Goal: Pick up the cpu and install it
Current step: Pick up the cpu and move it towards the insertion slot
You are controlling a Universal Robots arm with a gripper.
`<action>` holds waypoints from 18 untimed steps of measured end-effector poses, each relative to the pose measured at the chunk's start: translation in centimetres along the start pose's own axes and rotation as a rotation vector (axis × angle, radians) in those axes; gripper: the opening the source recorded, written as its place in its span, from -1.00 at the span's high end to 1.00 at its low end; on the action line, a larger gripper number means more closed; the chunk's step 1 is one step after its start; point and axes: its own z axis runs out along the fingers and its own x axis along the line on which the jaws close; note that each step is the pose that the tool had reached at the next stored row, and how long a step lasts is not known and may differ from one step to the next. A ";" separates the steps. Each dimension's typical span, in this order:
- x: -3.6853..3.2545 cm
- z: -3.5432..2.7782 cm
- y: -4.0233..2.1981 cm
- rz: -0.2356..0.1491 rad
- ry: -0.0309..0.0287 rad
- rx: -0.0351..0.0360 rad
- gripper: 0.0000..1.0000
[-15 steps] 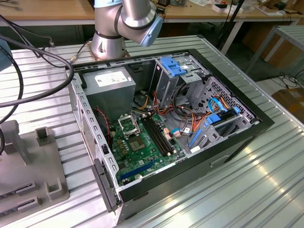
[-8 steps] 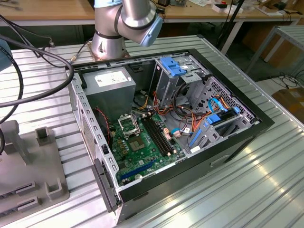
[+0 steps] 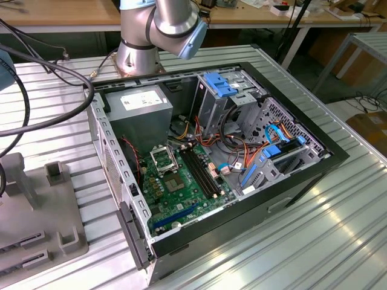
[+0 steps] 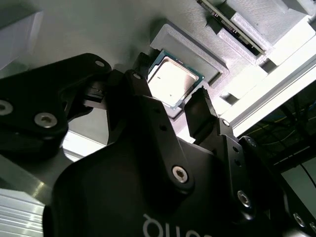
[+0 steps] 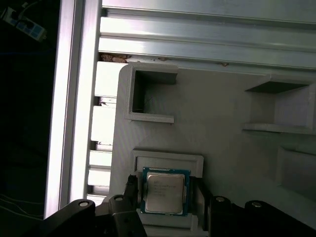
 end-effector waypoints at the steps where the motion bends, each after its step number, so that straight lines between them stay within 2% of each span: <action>1: 0.04 -0.01 -0.01 0.001 0.0002 0.0000 -0.13; 6: 0.07 0.00 0.01 0.002 -0.0001 -0.0002 -0.13; 7: 0.07 0.00 0.01 0.002 -0.0001 -0.0001 -0.10; 8: 0.07 0.00 0.01 0.002 0.0000 -0.0001 0.03; 10: 0.07 0.00 0.01 0.002 -0.0001 -0.0001 0.06; 18: 0.07 0.00 0.01 0.003 -0.0001 -0.0001 0.06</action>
